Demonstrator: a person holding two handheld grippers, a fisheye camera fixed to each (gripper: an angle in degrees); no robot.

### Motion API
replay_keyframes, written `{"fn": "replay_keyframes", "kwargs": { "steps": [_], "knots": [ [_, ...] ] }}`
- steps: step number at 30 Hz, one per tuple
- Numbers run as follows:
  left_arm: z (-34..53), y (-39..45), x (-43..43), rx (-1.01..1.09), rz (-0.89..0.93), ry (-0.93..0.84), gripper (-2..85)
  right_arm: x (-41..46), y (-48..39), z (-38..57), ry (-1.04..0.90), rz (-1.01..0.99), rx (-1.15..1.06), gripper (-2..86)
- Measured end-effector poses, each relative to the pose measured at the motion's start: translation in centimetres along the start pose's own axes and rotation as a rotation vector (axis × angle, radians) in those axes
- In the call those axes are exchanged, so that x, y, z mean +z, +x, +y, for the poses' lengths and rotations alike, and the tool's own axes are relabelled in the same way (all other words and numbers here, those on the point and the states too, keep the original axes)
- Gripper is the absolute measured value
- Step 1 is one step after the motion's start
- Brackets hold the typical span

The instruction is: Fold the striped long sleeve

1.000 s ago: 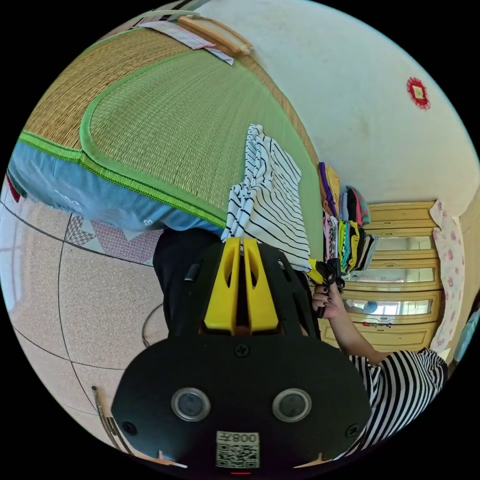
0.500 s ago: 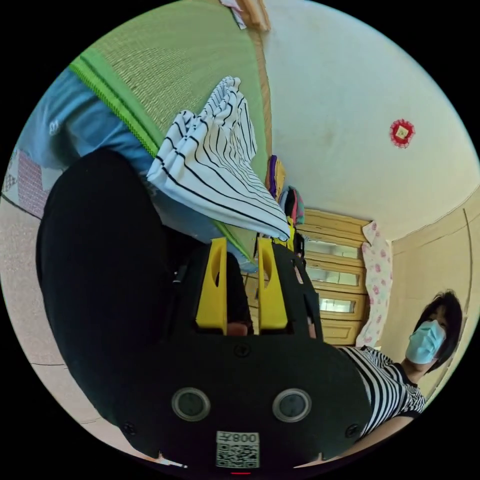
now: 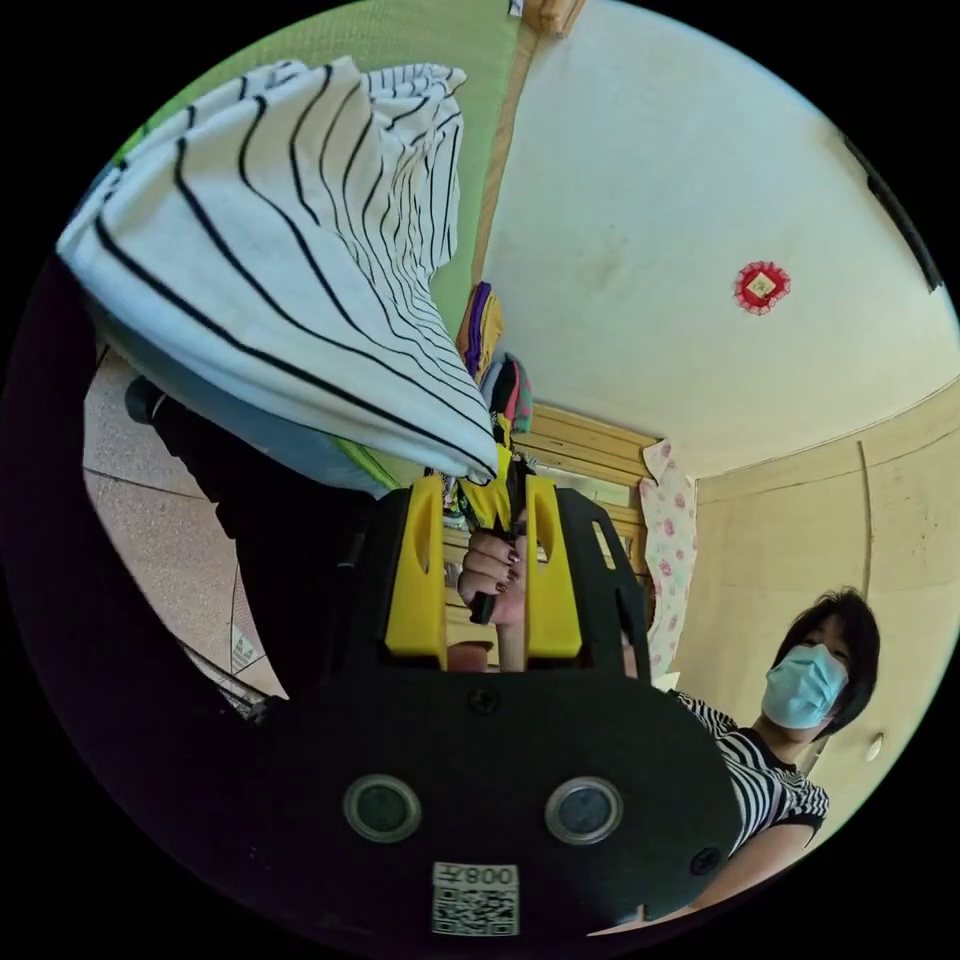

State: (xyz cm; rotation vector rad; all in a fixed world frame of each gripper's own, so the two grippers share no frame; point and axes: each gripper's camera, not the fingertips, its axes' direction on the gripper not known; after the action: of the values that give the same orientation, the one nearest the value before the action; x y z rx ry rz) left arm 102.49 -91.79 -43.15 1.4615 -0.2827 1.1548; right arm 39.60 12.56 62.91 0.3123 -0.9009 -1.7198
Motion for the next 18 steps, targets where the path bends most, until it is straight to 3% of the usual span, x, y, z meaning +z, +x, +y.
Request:
{"fn": "replay_keyframes", "kwargs": {
  "steps": [7,18],
  "knots": [
    [-0.6,-2.4,2.5,-0.085,-0.025,0.011,4.2,-0.1,0.1,-0.1,-0.020,0.079,0.009,4.2],
    [-0.3,-3.3,4.2,-0.103,-0.031,0.028,2.8,-0.2,3.7,0.1,0.033,-0.118,0.089,8.7]
  ]
}}
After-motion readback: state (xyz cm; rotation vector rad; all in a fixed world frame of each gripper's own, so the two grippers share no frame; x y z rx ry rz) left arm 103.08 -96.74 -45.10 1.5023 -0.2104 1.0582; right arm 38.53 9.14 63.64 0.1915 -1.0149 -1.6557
